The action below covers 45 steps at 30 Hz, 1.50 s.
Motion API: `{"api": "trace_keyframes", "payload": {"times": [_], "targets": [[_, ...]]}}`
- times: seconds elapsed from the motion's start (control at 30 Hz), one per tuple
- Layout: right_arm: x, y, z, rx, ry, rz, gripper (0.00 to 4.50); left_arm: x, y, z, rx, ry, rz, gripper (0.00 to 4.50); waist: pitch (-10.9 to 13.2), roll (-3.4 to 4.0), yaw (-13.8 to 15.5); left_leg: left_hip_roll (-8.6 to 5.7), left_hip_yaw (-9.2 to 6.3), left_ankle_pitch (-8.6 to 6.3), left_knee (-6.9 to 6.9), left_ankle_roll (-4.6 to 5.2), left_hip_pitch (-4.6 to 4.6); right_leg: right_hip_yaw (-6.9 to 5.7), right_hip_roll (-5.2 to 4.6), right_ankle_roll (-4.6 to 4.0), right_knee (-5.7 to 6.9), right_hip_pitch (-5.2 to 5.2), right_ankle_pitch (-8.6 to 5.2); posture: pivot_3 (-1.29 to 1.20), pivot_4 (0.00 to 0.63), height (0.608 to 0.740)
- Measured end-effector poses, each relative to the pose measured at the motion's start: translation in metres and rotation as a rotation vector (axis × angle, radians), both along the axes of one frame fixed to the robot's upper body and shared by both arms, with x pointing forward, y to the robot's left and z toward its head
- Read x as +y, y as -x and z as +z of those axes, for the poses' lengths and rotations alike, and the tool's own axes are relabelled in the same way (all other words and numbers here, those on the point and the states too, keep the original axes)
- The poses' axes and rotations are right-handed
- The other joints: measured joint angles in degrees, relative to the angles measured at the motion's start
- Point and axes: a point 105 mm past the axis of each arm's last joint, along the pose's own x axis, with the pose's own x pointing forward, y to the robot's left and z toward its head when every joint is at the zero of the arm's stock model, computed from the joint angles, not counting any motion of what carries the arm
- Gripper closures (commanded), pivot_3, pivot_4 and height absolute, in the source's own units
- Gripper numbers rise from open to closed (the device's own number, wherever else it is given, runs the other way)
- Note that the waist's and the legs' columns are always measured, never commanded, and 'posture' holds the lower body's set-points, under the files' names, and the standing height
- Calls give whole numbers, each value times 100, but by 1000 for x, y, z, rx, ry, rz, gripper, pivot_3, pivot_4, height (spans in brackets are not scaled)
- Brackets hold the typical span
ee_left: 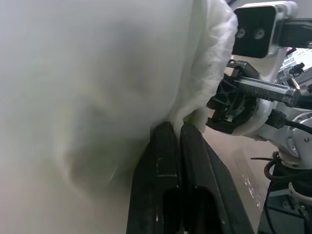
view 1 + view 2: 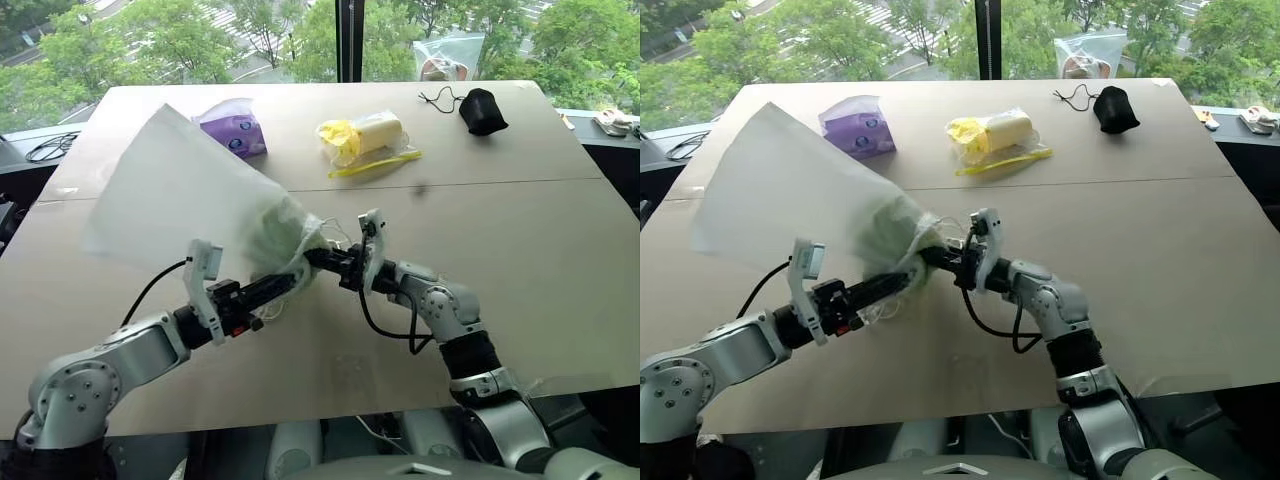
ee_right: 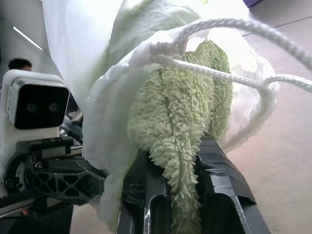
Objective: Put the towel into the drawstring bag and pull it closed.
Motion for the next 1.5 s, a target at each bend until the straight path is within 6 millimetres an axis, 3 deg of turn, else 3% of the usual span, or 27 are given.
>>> {"api": "trace_keyframes", "payload": {"times": [0.1, 0.43, 0.67, 0.77, 0.9, 1.03, 1.13, 1.27, 1.4, 1.5], "targets": [[6, 1, -9, 40, -12, 16, 4470, -8, 5, 8, -3, 39, -47, 4500, 1, 1, 16, 1, -5, 0, -2, 0, -3, -5, -3, -1, -1, 1, 0, 0, 150, 740], [9, 10, -4, 142, -151, 108, 4470, -24, 15, 26, 22, 115, -166, 4500, 1, 2, 1, 1, -4, 0, -6, 0, -1, -4, 0, 0, -6, 3, 0, 0, 150, 740], [14, 5, -8, 73, -142, 79, 4470, -35, 18, 16, 75, 114, -201, 4500, 1, 1, 2, -1, -3, 0, -2, 0, 4, -3, 1, 1, -3, 6, 1, 0, 150, 740], [16, -2, -3, -52, -86, 26, 4470, -34, 16, 14, 75, 96, -184, 4500, 1, 2, -1, -1, -3, 0, -1, 0, 3, -2, 1, 1, -2, 6, 1, 0, 150, 740], [27, -11, 24, -376, 35, -27, 4470, -34, 8, 14, 45, 77, -160, 4500, 4, 4, 3, -4, -3, 0, -2, 0, -1, -2, 5, 1, -2, 2, 1, 0, 150, 740], [43, -3, 38, -650, 141, 5, 4470, -35, -4, 15, 20, 85, -130, 4500, 2, 1, 2, -4, 1, 1, -3, -1, -1, 0, 4, 1, -4, 2, 1, 0, 150, 740], [42, -6, 29, -648, 178, 8, 4470, -38, -8, 7, 31, 73, -121, 4500, 2, 1, 12, -2, 2, 1, -2, -1, -2, 1, -3, -3, -4, 4, 4, 0, 150, 740], [38, -13, 18, -601, 207, -15, 2776, -41, -13, -1, 51, 80, -108, 4500, 2, 0, 9, -3, 2, 1, 3, -1, -2, 1, -5, -17, -3, 4, 12, 0, 150, 740], [26, -28, 11, -496, 198, -100, 1121, -44, -18, 8, 11, 96, -118, 4500, 3, 0, 15, -3, -2, 2, 3, -2, -1, -1, -2, -20, 3, 5, 13, 0, 150, 740], [16, -33, 13, -389, 140, -127, 1121, -41, -19, 13, -20, 98, -126, 4500, 3, 0, 11, -3, -2, 1, 3, -2, -1, -1, -2, -20, 4, 5, 14, 0, 150, 740]]}}
